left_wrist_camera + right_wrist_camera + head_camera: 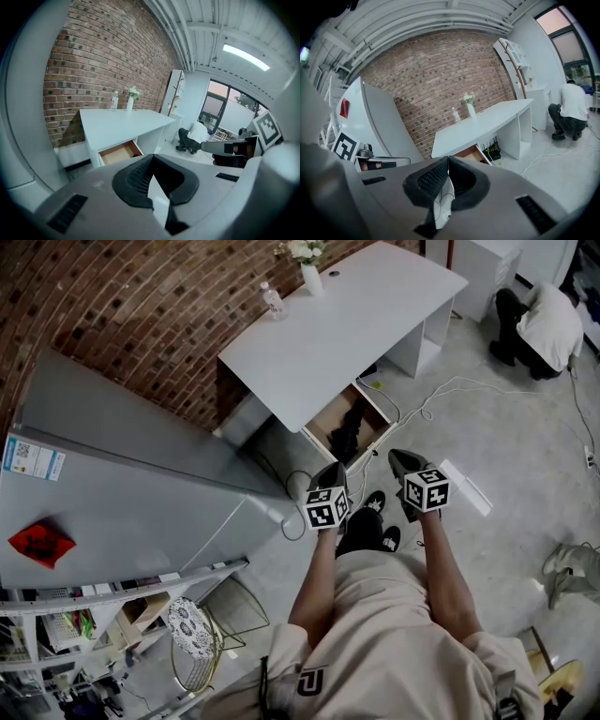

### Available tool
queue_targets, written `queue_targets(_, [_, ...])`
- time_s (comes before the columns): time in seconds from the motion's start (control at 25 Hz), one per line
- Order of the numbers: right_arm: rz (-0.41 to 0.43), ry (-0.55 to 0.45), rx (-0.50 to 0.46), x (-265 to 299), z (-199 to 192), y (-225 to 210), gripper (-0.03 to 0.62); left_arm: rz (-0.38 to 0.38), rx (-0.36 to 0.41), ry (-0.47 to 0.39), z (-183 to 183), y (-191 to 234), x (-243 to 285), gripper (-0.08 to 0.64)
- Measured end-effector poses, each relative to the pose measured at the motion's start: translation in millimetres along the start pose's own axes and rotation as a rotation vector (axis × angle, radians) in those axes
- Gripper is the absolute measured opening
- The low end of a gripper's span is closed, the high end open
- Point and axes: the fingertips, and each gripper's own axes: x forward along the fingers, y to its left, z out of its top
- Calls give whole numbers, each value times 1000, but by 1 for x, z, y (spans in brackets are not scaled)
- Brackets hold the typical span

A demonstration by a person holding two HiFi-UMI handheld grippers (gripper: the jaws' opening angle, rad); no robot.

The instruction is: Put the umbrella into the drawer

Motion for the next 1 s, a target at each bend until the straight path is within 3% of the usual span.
queue_targets(0.2, [3,-9,19,2,-4,3,67,-10,44,21,-5,-1,-6,9])
queue_targets(0.4, [27,32,-31,8,-14,16,67,8,36,41,-14,11,-9,9])
queue_targets(1.0, [45,116,-45,14,-26,14,67,71,64,31,-7,23,-9,9])
